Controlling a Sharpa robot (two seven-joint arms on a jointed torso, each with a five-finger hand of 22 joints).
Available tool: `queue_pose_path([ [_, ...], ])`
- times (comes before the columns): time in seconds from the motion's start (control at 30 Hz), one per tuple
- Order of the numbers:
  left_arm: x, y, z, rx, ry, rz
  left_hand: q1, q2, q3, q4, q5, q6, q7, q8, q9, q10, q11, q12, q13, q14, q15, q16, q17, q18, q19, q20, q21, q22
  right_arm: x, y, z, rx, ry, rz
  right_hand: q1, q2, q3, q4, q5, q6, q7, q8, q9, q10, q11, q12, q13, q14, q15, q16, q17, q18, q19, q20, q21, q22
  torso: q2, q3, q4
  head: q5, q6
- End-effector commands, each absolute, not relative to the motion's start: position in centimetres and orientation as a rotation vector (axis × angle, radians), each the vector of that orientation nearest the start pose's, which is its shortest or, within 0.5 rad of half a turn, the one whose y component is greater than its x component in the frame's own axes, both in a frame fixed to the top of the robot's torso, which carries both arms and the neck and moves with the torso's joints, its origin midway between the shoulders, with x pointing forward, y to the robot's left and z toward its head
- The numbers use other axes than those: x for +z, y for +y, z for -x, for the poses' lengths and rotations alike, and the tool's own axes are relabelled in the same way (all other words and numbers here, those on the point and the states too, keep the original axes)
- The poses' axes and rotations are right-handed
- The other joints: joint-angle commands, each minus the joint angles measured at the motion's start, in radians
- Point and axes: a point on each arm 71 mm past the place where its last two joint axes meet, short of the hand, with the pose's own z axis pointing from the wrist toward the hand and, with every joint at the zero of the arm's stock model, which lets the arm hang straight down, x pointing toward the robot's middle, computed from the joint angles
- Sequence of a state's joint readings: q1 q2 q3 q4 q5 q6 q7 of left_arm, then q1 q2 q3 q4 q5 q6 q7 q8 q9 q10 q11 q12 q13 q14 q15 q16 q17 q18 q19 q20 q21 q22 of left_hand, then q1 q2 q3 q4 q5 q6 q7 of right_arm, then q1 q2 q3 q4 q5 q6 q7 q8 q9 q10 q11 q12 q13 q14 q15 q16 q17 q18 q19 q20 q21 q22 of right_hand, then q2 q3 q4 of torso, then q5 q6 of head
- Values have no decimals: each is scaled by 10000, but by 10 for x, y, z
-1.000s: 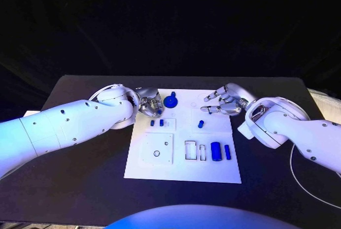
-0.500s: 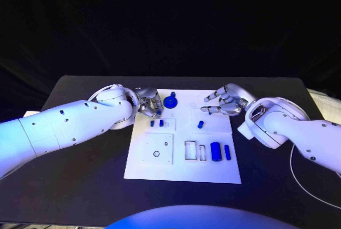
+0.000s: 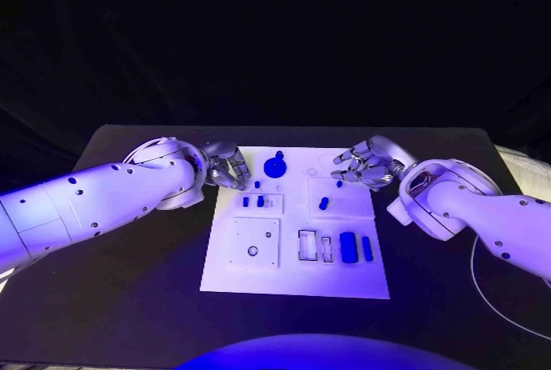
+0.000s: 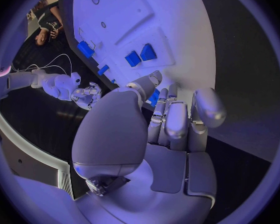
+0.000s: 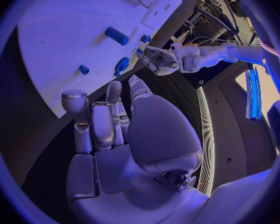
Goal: Assemble the parts on the task board
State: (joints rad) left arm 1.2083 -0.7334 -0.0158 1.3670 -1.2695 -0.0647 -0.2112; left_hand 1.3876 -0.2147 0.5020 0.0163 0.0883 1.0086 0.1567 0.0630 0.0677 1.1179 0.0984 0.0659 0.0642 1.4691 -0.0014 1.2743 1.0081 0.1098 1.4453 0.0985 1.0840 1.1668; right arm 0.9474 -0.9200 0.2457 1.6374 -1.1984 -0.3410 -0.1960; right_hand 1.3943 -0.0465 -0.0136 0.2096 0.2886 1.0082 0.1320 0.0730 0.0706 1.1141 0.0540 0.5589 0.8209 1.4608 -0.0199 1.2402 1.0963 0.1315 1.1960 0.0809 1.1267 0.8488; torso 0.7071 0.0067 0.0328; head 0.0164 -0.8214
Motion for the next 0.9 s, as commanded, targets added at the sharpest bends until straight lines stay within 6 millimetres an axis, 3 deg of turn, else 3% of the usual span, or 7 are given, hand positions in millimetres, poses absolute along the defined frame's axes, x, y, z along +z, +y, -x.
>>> queue_pose_path([
  [0.03,-195,201,-516,-7309,19346,1728,25,17,-20,-15,-38,-52,36,22,-4,-83,5,2,17,55,58,-10,-36,-59,-31,16,28,44,-191,-227,-465,8013,16798,-3234,622,7,370,-144,-128,144,162,41,9,-663,89,-1521,-1355,60,-1,-241,-228,106,100,21,-110,-81,-10,-4,16,3,65],
  [0.2,-179,218,-519,-9629,17129,4324,461,419,473,-203,-2,514,123,311,85,546,-33,368,148,-17,21,22,0,108,-300,4,-749,-553,-185,-232,-468,7240,16769,-1601,1545,-129,1255,-473,-653,445,241,111,17,-234,202,-3224,-3388,229,95,-149,-70,27,480,99,159,341,5,-4,20,-17,122],
  [0.3,-171,227,-516,-11104,15645,6437,336,496,660,-170,-29,620,116,349,58,788,-74,542,206,-687,26,-945,-1481,380,-1003,5,-2290,-1697,-182,-234,-467,6495,16709,-435,1677,-391,1731,-549,-685,607,152,73,-1,170,147,-3905,-4352,305,86,-6,112,-23,661,121,371,644,25,-13,-2,-16,211],
  [0.43,-169,238,-510,-12804,14118,9684,35,578,562,-2,-55,691,74,377,38,962,-135,761,287,-1342,17,-1796,-2740,595,-1670,11,-3589,-2626,-177,-233,-467,5464,16616,953,1541,-656,2173,-486,-750,745,63,0,-9,364,175,-4448,-5229,299,98,-23,94,-31,670,146,394,680,11,-26,-46,-104,301],
  [0.57,-172,244,-502,-13874,12851,12124,-203,721,336,138,-64,944,-70,561,82,1193,-268,1090,427,-1407,-75,-1819,-2830,615,-1738,-36,-3754,-2725,-177,-229,-467,4506,16617,2035,1399,-849,2383,-407,-943,868,-49,-16,-3,384,144,-4707,-5720,307,79,-21,98,-28,667,139,379,669,21,-57,-59,-256,387],
  [0.8,-177,242,-496,-15107,12396,13169,-500,706,-74,278,-61,847,-69,605,57,1034,-265,1299,526,-1576,-62,-1948,-3116,649,-1874,-45,-4193,-3037,-182,-219,-467,3735,16642,2997,1244,-1054,2683,-314,-1420,856,-144,-83,-24,117,175,-4952,-6345,281,83,-154,-58,-8,579,127,228,485,3,-96,25,-468,478],
  [0.9,-178,239,-494,-15384,12458,13281,-525,718,-156,289,-58,822,-62,615,52,992,-253,1343,546,-1631,-56,-1999,-3220,667,-1918,-40,-4335,-3141,-187,-214,-468,3700,16692,3141,1239,-1069,2759,-317,-1441,830,-132,-94,-29,65,187,-4953,-6463,286,93,-149,-47,-9,588,146,225,489,16,-97,-44,-449,496],
])
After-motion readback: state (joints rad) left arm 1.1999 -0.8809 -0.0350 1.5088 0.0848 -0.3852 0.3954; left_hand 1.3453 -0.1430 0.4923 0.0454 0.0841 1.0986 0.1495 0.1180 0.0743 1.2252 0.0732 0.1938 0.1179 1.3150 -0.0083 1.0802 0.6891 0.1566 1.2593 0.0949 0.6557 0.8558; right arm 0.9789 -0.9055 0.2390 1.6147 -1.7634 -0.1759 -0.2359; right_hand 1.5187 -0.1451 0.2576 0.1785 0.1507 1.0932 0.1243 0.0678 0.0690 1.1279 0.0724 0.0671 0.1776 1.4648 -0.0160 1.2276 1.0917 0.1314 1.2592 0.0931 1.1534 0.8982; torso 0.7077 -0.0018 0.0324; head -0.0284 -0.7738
